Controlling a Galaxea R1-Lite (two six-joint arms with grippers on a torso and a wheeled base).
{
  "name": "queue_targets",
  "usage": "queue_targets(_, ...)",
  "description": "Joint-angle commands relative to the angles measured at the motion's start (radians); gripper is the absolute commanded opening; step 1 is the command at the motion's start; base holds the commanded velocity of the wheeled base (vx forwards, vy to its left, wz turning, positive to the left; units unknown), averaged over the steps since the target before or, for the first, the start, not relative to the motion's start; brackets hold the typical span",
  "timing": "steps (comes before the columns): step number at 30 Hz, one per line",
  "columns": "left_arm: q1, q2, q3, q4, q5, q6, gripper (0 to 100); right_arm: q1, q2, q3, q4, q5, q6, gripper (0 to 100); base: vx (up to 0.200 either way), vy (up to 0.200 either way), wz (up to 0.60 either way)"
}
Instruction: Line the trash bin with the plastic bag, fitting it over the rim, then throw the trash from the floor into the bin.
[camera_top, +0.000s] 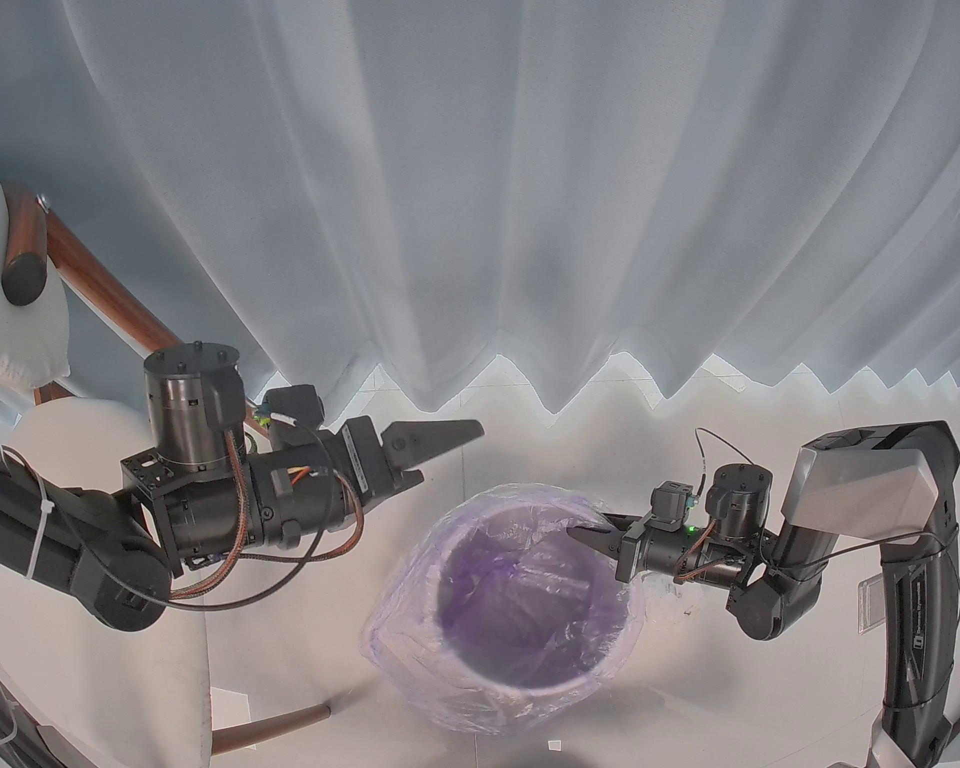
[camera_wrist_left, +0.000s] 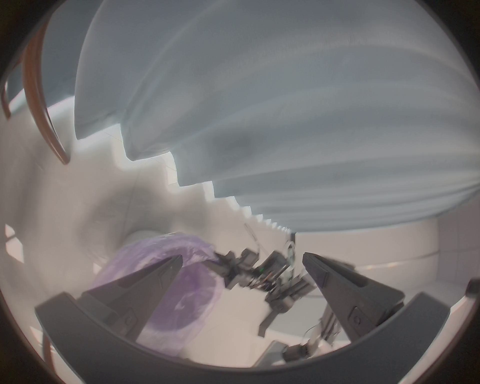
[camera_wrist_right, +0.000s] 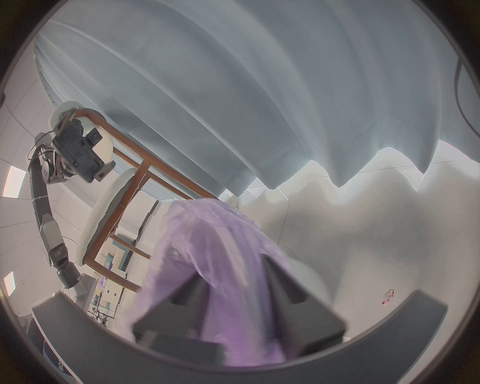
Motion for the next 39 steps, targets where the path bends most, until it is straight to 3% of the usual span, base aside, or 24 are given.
queue_targets(1,0.010,-0.017,-0.016,0.115,-0.010,0.122,100,-0.005,0.039,-0.035,-0.013,0.000,0.001,100,0.000,0.000,0.00)
queue_targets(12,0.005,-0.022,-0.043,0.465,0.002,0.574,100,-0.009,0.036,-0.018,-0.074,0.000,-0.001,100,0.000,0.000,0.00)
queue_targets(16,-0.015,-0.011,-0.062,0.560,0.037,0.616,100,-0.023,0.019,-0.015,-0.089,0.000,-0.001,100,0.000,0.000,0.00)
queue_targets(19,-0.024,0.049,-0.108,0.594,0.088,0.689,100,-0.025,-0.021,-0.007,-0.088,-0.002,-0.001,100,0.000,0.000,0.00)
queue_targets(24,-0.049,0.191,-0.180,0.595,0.249,0.814,100,-0.025,-0.061,0.016,-0.083,-0.002,-0.001,100,0.000,0.000,0.00)
queue_targets(30,-0.076,0.308,-0.289,0.597,0.317,0.818,100,-0.048,-0.079,0.022,-0.079,-0.003,-0.001,100,0.000,0.000,0.00)
queue_targets(39,-0.075,0.408,-0.323,0.586,0.326,0.818,100,-0.066,-0.078,0.024,-0.080,-0.003,-0.002,100,0.000,0.000,0.00)
